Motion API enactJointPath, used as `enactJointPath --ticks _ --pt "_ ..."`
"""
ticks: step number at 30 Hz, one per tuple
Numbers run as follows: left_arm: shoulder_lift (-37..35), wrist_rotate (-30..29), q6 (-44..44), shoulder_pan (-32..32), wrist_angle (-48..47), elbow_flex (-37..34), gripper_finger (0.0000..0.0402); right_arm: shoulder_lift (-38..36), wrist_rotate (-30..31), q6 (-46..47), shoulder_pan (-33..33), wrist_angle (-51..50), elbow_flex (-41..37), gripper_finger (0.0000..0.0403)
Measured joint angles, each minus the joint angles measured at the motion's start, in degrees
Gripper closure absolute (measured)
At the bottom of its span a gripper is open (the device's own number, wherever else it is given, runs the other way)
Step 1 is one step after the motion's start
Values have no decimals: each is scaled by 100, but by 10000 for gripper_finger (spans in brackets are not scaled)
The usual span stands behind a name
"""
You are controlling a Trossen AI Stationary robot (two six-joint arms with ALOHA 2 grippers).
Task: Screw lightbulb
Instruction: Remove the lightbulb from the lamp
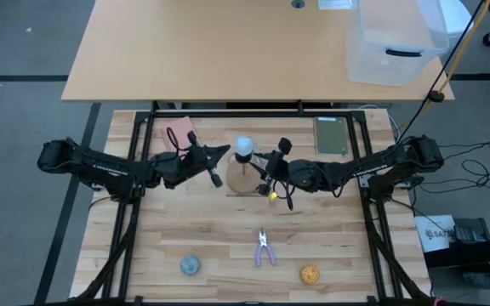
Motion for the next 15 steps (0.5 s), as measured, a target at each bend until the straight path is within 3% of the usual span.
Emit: enactJointPath --ticks 6,8,12,15 --pt "-1 0 -26 23 2 0 401 15 -179 670 -303 236 0 162" --pt "0 0 -77 59 13 0 401 69 -497 696 -390 421 0 133" --pt "0 0 -141 138 7 0 401 264 -1072 694 -527 927 0 101" --pt "-2 -2 -153 148 5 0 401 385 -1150 652 -620 1204 4 95"
